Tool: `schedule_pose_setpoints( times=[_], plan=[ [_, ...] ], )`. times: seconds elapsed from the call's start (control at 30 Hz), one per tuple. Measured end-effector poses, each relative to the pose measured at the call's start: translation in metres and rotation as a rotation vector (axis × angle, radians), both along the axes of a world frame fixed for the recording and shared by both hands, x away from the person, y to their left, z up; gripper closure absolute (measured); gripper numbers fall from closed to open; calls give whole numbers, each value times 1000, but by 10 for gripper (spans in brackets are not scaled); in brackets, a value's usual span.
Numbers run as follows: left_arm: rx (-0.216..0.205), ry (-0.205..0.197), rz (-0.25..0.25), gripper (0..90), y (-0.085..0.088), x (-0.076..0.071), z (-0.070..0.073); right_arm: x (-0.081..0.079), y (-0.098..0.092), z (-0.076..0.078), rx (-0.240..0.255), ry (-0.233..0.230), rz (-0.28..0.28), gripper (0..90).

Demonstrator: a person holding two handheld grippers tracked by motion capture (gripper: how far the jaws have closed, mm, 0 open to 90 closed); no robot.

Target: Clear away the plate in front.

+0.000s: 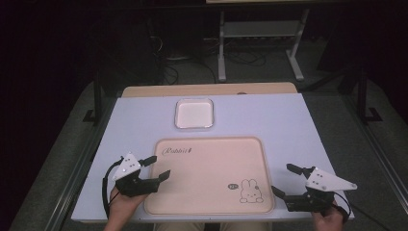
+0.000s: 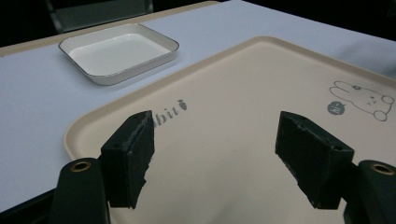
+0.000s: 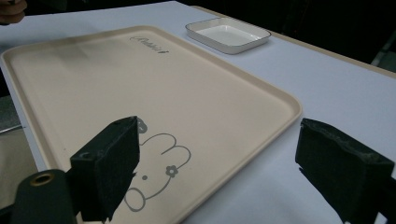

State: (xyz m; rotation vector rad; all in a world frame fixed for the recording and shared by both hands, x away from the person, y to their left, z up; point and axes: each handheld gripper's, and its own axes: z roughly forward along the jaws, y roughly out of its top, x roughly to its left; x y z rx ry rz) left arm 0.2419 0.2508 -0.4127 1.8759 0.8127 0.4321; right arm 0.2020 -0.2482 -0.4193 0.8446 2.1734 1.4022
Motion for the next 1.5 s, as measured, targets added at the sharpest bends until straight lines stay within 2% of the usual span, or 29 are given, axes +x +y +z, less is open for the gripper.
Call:
schedule_pose_setpoints(
  times=[0.1, 0.37, 0.63, 0.77, 0.87, 1.0, 1.17, 1.27, 1.37, 1.5],
  plan=[
    [-17, 11, -7, 279, 0, 3, 0, 0, 0, 0, -1, -3, 3, 129],
    [-14, 17, -12, 281, -2, 17, 4, -1, 0, 1, 3, -5, 0, 129],
    [4, -6, -34, 279, -16, 30, 14, -1, -1, 1, 10, -10, -5, 129],
    [2, -2, -17, 272, -19, 40, 15, -1, -1, 1, 12, -14, -10, 129],
    [16, 4, 1, 272, -19, 47, 14, -1, -2, 2, 12, -20, -11, 129],
    [18, 27, 50, 272, -20, 56, 13, -1, -3, 2, 16, -20, -11, 129],
    [39, 44, 98, 272, -22, 67, 14, -1, -3, 3, 18, -22, -4, 129],
    [71, 42, 130, 268, -23, 76, 15, -1, -2, 2, 15, -24, 0, 129],
    [101, 70, 150, 268, -24, 88, 16, -1, -1, 3, 15, -24, 4, 129],
    [99, 91, 156, 275, -25, 102, 17, -1, -1, 3, 17, -26, 6, 129]
  ],
)
